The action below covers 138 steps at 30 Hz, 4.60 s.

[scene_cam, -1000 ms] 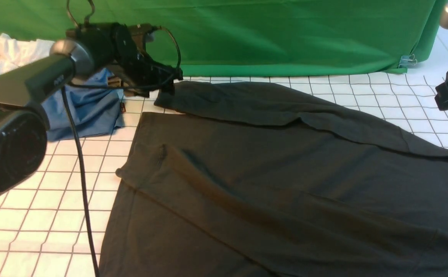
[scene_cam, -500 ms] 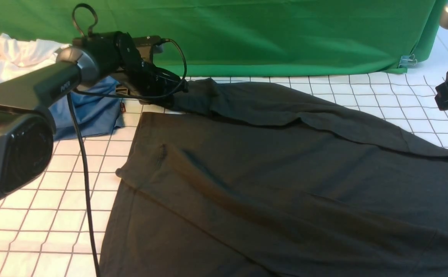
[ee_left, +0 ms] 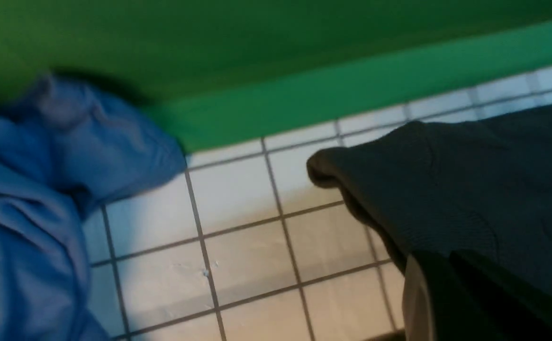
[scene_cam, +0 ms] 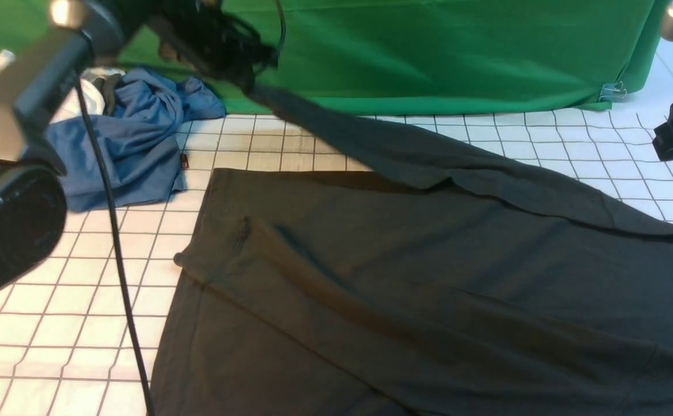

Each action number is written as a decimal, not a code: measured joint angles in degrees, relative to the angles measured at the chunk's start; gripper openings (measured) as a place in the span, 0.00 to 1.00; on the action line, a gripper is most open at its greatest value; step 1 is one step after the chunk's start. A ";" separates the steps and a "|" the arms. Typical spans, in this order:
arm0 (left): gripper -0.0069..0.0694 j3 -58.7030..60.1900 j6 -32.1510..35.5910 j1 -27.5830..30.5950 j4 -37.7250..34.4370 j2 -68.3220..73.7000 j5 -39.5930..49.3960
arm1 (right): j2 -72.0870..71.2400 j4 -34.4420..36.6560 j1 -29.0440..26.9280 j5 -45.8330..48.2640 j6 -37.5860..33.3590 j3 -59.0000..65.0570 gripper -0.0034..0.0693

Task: Fold a long-sleeved shirt over a white checkered tablecloth.
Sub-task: 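Fold the left side of the dark shirt inward over its body with the left gripper, then grasp the near edge of the shirt at its hem and shoulder corners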

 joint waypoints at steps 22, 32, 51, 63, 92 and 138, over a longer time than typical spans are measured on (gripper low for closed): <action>0.05 20.27 1.74 0.00 4.96 -28.27 12.12 | 0.00 0.00 0.00 -0.55 -3.18 0.00 0.61; 0.05 41.97 -3.24 0.00 15.78 -31.98 12.16 | 0.00 0.00 0.00 -1.00 -3.23 0.00 0.61; 0.05 47.08 -0.68 0.00 5.45 -40.04 10.77 | 0.00 0.00 0.00 5.97 -3.18 0.00 0.61; 0.13 72.94 -3.40 0.00 9.53 -39.99 -7.21 | 0.00 0.07 0.00 5.29 -3.07 0.00 0.61; 0.85 97.86 9.00 -42.16 12.87 -47.01 -1.05 | -17.85 7.27 10.91 17.58 -3.29 -3.45 0.61; 0.43 100.04 -1.08 -43.55 17.32 -49.93 -6.96 | -24.14 4.11 15.35 21.62 -1.50 0.74 0.61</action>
